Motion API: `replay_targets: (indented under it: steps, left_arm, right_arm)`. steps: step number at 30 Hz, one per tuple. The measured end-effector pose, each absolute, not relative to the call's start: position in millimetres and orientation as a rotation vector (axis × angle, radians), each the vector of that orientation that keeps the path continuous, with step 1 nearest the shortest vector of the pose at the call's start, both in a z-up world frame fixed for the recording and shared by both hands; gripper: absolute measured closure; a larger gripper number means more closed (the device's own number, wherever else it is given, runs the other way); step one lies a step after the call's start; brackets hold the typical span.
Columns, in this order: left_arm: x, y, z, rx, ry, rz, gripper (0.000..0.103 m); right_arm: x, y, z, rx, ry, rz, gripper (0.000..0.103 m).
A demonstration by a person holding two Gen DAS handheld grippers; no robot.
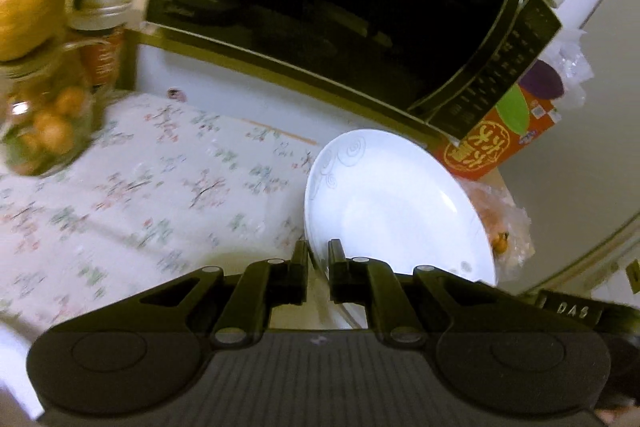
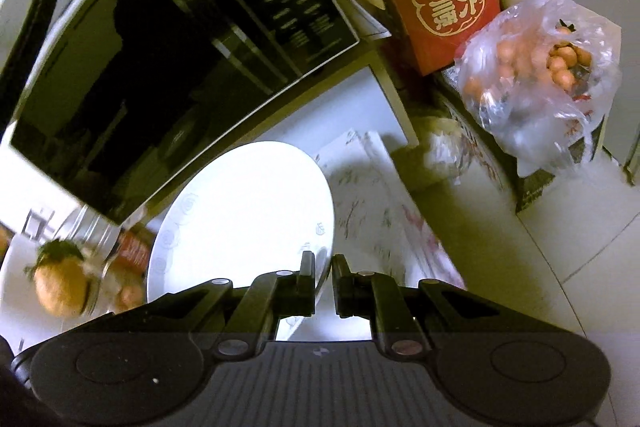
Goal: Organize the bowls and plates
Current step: 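Carry the white plate and lower it onto the blue plate stack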
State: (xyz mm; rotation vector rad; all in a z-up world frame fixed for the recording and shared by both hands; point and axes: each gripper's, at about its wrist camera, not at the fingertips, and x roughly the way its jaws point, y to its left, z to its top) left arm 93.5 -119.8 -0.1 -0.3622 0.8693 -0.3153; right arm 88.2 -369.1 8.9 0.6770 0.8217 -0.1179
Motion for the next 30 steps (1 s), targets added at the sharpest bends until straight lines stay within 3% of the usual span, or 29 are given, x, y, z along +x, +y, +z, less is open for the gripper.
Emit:
replay_targets:
  steps: [13, 30]
  left_arm:
    - [0, -23, 18, -0.375, 0.847, -0.199, 0.095]
    - [-42, 76, -38, -0.354, 0.921, -0.016, 0.095]
  right_arm:
    - [18, -267, 48, 0.584, 0.845, -0.027, 0.093]
    - [8, -130, -6, 0.438, 1.037, 0.101, 0.092]
